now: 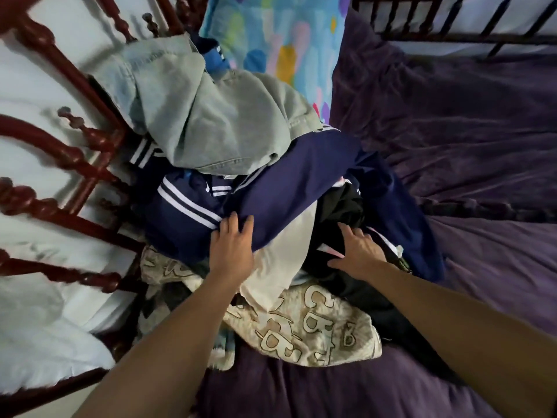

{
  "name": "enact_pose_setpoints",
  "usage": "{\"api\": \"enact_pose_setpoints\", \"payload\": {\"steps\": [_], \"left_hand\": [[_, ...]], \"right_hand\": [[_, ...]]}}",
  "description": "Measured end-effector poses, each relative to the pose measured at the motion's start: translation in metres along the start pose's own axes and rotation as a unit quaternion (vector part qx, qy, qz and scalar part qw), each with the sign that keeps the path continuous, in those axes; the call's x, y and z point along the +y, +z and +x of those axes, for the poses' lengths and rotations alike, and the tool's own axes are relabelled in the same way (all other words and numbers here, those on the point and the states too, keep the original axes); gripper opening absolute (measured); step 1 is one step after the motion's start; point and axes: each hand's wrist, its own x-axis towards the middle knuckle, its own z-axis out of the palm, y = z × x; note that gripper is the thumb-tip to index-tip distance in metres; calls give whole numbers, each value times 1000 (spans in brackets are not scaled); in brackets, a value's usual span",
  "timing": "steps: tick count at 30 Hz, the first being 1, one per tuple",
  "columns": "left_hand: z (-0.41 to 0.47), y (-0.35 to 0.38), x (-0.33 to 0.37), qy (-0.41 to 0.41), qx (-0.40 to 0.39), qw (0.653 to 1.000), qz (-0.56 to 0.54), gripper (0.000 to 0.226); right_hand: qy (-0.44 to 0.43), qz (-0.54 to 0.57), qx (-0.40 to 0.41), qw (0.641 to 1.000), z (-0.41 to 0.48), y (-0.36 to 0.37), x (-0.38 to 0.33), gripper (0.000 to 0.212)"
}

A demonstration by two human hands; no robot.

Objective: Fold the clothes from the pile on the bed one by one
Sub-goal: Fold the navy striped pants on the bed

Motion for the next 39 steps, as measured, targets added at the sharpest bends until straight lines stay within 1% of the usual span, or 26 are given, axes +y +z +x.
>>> {"api": "enact_pose_setpoints", "payload": {"steps": [1,2,3,4,5,7,9,10,11,13,16,18,19,20,22,23,24,26,28,30,31,33,35,36,37,39], "left_hand": [[7,3,-5,-3,-10,1000,21,65],[13,5,-7,-4,-2,1000,27,55],[17,5,-8,-3,13,1000,15,41],[19,3,-7,-3,32,999,-5,30],[20,0,-5,-3,41,999,-26,23],[19,-12,-5,0,42,995,-88,17],[13,-33,-7,23,49,988,-144,5],[9,-45,-8,44,55,984,-164,6],[5,-58,-9,65,55,980,-182,14],[-6,-86,-6,98,46,970,-218,24],[-38,-123,7,145,19,955,-258,35],[-69,-139,18,166,-5,945,-283,40],[-84,-144,21,173,-12,941,-291,40],[-99,-150,23,178,-16,938,-298,37],[-127,-161,21,180,-10,933,-312,31],[-139,-165,17,173,-5,933,-315,32],[-149,-168,12,158,-5,939,-305,33],[-168,-170,6,119,-6,965,-233,40],[-178,-167,9,91,13,985,-147,32],[-176,-171,20,64,56,989,-120,27],[-173,-176,26,51,84,985,-139,29],[-163,-194,37,40,123,963,-238,27],[-155,-223,51,50,152,915,-369,17],[-152,-242,61,69,160,889,-424,15],[-150,-261,72,96,175,865,-461,16],[-144,-299,93,138,199,821,-518,19]], "right_hand": [[8,-11,-2,1000,4,6,-2,69],[15,-14,2,1000,4,11,-4,52],[22,-5,3,1000,2,17,-3,39],[28,12,0,1000,-2,23,0,34],[32,30,-7,999,-8,29,3,35],[36,54,-37,997,-24,34,14,46],[43,58,-56,996,-39,30,22,56],[44,50,-54,996,-46,25,25,60],[41,40,-42,997,-51,18,25,64],[16,24,11,1000,-63,-3,18,74],[-61,29,117,991,-78,-37,-5,84],[-116,35,168,978,-88,-53,-23,89],[-145,39,188,971,-93,-59,-30,85],[-171,40,201,964,-98,-62,-37,75],[-196,52,210,956,-110,-63,-44,40],[-192,79,198,958,-118,-64,-44,29],[-186,117,186,958,-128,-66,-42,25],[-195,183,186,945,-151,-75,-33,22],[-233,218,217,923,-179,-92,-24,16],[-257,257,256,896,-211,-116,-17,15],[-259,290,275,880,-229,-131,-14,16],[-248,367,312,840,-256,-164,-1,23],[-222,452,325,800,-276,-195,21,24],[-210,478,331,786,-283,-208,34,24],[-195,487,340,781,-287,-217,47,25],[-152,461,365,795,-289,-226,74,27]]}}
